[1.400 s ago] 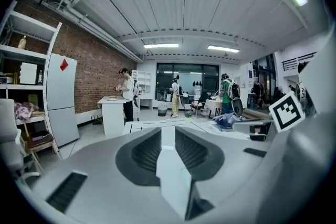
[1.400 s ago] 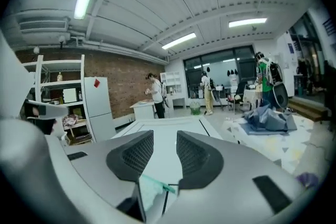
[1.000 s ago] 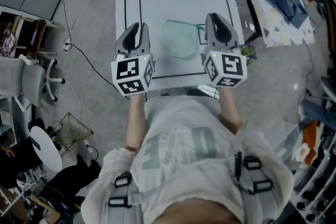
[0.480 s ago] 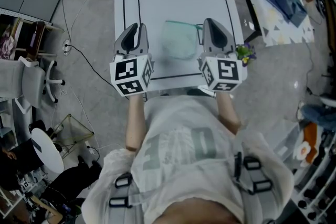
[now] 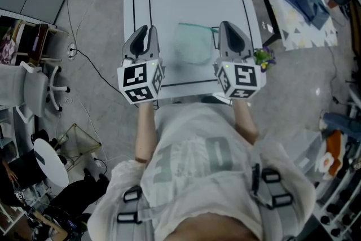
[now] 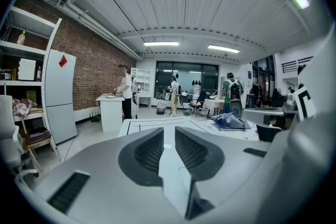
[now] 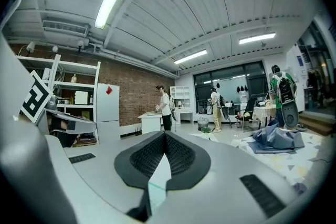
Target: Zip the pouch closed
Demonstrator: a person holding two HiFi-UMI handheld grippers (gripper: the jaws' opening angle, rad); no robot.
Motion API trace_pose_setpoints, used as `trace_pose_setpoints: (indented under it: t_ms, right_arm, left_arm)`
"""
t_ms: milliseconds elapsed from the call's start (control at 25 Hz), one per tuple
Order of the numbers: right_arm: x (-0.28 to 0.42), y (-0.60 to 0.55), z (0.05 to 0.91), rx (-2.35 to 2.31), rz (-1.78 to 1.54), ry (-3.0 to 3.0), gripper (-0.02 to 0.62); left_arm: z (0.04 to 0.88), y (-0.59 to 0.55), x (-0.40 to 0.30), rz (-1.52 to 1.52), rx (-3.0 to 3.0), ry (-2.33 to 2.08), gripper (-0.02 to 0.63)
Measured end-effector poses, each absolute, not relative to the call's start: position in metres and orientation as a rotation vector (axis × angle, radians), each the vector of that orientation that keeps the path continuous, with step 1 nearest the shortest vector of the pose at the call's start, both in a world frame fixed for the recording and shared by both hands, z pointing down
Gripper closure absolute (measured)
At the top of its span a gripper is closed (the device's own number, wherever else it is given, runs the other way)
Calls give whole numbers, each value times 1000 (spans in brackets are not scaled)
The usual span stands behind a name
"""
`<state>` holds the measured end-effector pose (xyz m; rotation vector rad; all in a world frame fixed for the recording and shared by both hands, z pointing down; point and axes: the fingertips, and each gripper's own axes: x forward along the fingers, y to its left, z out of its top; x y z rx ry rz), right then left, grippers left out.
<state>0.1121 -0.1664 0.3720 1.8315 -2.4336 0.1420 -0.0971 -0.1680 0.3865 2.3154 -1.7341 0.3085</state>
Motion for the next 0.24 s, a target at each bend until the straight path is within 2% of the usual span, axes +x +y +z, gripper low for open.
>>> trace_pose_setpoints:
  t_ms: [240]
  right_arm:
    - [112, -164, 372, 1818, 141, -2435, 586]
  left_arm:
    - [385, -167, -99, 309, 2315, -1732, 541]
